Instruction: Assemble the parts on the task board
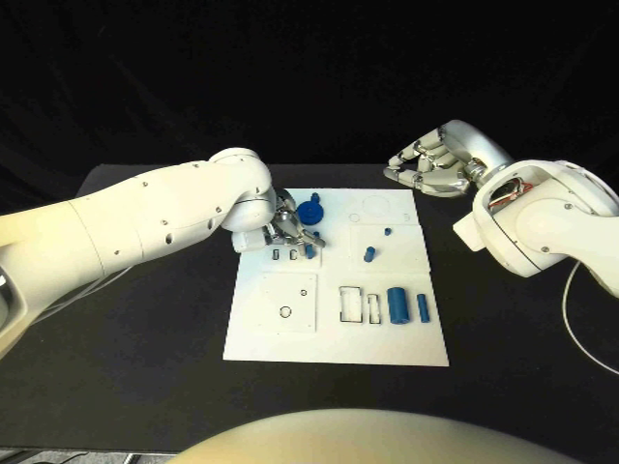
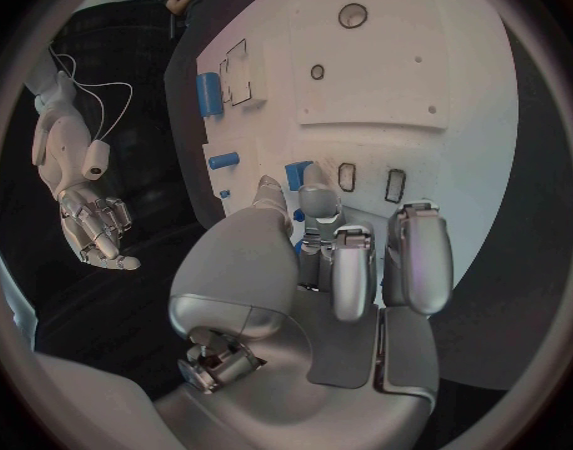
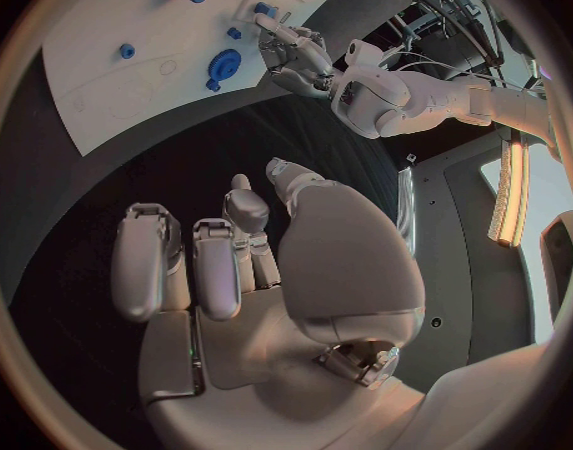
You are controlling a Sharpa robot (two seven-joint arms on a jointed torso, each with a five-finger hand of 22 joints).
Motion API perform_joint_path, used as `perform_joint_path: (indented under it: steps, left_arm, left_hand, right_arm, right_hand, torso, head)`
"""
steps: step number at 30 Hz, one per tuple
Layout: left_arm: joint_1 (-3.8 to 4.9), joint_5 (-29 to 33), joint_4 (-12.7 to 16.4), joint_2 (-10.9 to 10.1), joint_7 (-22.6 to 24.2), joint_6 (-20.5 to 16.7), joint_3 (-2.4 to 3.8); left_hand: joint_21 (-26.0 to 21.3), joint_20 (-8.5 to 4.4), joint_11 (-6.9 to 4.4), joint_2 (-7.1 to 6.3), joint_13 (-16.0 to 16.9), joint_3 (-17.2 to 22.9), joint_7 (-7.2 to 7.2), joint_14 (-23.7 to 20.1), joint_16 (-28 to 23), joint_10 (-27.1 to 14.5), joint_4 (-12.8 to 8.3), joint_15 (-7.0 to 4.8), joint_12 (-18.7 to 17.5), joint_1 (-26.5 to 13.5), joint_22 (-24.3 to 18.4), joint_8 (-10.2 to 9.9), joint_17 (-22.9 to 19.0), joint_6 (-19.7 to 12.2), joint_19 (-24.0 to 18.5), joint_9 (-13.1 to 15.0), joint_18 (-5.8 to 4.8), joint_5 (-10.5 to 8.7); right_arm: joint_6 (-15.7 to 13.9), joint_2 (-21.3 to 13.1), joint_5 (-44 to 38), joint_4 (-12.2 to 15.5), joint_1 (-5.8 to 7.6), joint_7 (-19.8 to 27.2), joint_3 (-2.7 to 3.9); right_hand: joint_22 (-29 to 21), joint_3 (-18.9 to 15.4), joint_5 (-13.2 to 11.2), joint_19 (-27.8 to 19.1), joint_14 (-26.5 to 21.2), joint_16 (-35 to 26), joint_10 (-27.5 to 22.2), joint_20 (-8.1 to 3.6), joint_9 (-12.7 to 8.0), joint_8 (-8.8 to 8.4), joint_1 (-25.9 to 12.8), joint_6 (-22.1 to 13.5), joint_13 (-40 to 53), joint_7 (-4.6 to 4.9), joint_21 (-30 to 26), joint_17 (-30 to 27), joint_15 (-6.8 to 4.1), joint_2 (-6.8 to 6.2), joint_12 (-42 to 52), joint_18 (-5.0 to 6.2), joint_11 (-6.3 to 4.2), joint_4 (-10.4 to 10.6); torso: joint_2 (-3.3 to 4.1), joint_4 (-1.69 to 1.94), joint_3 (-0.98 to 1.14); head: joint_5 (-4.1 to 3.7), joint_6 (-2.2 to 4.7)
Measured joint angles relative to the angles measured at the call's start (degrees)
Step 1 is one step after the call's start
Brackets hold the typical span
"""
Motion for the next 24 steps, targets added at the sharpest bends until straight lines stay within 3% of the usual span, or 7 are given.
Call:
perform_joint_path:
  steps: [11,18,24]
  left_arm:
    - [-0.02,-0.2,-0.1,0.1,0.0,0.1,0.0]
    - [-0.03,-0.3,-0.1,0.1,0.0,0.3,0.0]
    - [-0.03,-0.5,-0.1,0.2,0.0,0.5,0.02]
  left_hand:
    - [0.0,0.0,-0.07,0.02,0.3,0.2,0.0,0.0,0.0,0.1,-0.2,0.0,0.3,0.6,0.0,0.0,0.0,0.0,0.0,0.0,0.0,0.0]
    - [0.0,0.0,-0.2,-0.52,0.4,1.4,0.0,0.0,0.0,0.2,-3.0,0.0,0.3,4.5,0.0,0.3,0.0,0.0,0.0,0.2,0.0,0.0]
    - [0.0,0.0,-0.2,-0.16,0.4,3.0,0.0,0.0,0.0,0.2,-4.8,0.0,0.3,7.0,0.0,0.3,0.0,0.0,0.0,0.2,0.0,0.0]
  right_arm:
    - [0.1,0.1,0.1,-0.2,0.0,0.0,0.0]
    - [0.1,0.1,0.1,-0.2,0.0,0.0,0.0]
    - [0.2,0.1,0.1,-0.2,0.0,0.0,0.0]
  right_hand:
    - [0.0,-0.2,0.0,0.0,0.0,0.0,0.0,0.0,0.0,0.0,0.0,0.0,0.0,0.0,0.0,0.0,0.0,0.0,0.0,0.0,0.0,0.2]
    - [0.0,-0.2,0.0,0.0,0.0,0.0,0.0,0.0,0.0,0.0,0.0,0.0,0.0,0.0,0.0,0.0,0.0,0.0,0.0,0.0,0.0,0.2]
    - [0.0,-0.2,0.0,0.0,0.0,0.0,0.0,0.0,0.0,0.0,0.0,0.0,0.0,0.0,0.0,0.0,0.0,0.0,0.0,0.0,0.0,0.2]
  torso:
    - [0.02,0.0,0.03]
    - [0.02,-0.01,0.04]
    - [0.02,0.01,0.04]
  head:
    - [-0.05,-0.06]
    - [-0.1,-0.22]
    - [-0.14,-0.24]
